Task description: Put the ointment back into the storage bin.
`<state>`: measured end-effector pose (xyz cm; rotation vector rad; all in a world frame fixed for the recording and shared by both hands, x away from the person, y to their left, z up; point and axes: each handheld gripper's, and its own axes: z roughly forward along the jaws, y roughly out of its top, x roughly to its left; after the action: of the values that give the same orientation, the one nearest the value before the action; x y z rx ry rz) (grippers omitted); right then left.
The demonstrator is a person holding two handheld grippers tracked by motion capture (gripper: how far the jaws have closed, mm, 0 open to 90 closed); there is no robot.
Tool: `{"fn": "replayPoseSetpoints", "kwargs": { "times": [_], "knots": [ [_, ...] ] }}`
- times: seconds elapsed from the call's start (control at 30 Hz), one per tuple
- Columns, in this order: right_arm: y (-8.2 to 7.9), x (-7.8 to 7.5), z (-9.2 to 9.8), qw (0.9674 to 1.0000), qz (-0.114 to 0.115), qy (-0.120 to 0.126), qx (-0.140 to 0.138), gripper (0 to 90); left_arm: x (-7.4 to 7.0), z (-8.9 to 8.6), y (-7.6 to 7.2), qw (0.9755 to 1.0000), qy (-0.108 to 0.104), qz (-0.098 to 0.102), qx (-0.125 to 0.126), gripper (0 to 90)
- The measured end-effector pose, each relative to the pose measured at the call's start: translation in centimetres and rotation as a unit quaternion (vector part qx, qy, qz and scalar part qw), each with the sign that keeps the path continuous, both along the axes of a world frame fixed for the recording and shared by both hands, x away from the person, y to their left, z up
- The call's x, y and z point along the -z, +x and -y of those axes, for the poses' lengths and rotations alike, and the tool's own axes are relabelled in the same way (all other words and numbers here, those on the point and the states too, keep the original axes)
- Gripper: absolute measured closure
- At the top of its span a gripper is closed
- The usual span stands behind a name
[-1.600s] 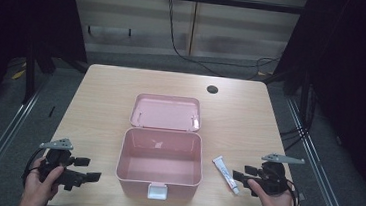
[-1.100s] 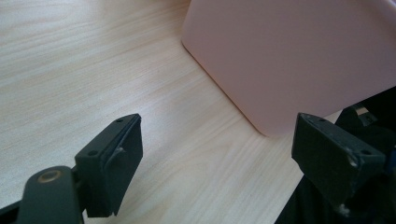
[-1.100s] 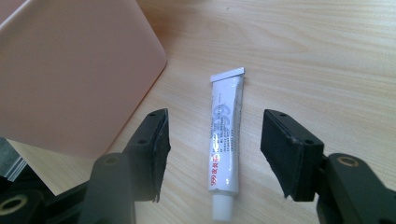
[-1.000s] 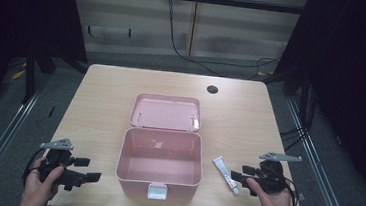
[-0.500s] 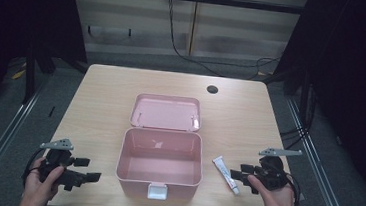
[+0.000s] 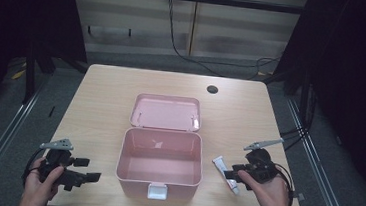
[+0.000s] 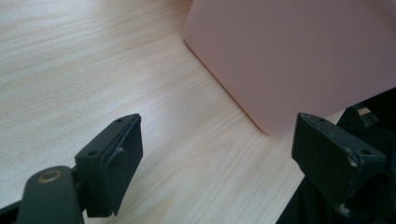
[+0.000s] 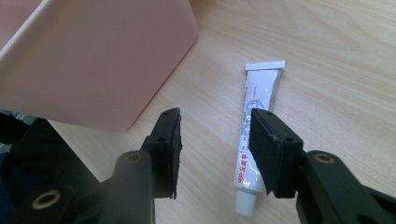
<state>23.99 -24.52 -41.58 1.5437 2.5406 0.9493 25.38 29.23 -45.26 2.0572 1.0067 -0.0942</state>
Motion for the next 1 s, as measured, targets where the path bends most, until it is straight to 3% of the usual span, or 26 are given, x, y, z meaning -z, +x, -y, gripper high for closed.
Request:
{"fn": "replayPoseSetpoints", "kwargs": {
  "times": [0.37, 0.7, 1.0],
  "knots": [
    [2.0, 0.1, -0.6, 0.9984, -0.047, -0.025, -0.018, 59.8, 0.0, 0.0, 0.0, 1.0, 0.001, -0.001, 0.0, 16.5],
    [3.8, 1.2, -1.3, 0.9915, -0.105, -0.072, -0.029, 61.9, 0.0, 0.0, 0.0, 1.0, 0.001, -0.001, 0.0, 16.5],
    [5.2, 2.5, -1.7, 0.9842, -0.134, -0.111, -0.033, 63.3, 0.0, 0.0, 0.0, 1.0, 0.001, -0.002, 0.0, 16.5]
  ]
}}
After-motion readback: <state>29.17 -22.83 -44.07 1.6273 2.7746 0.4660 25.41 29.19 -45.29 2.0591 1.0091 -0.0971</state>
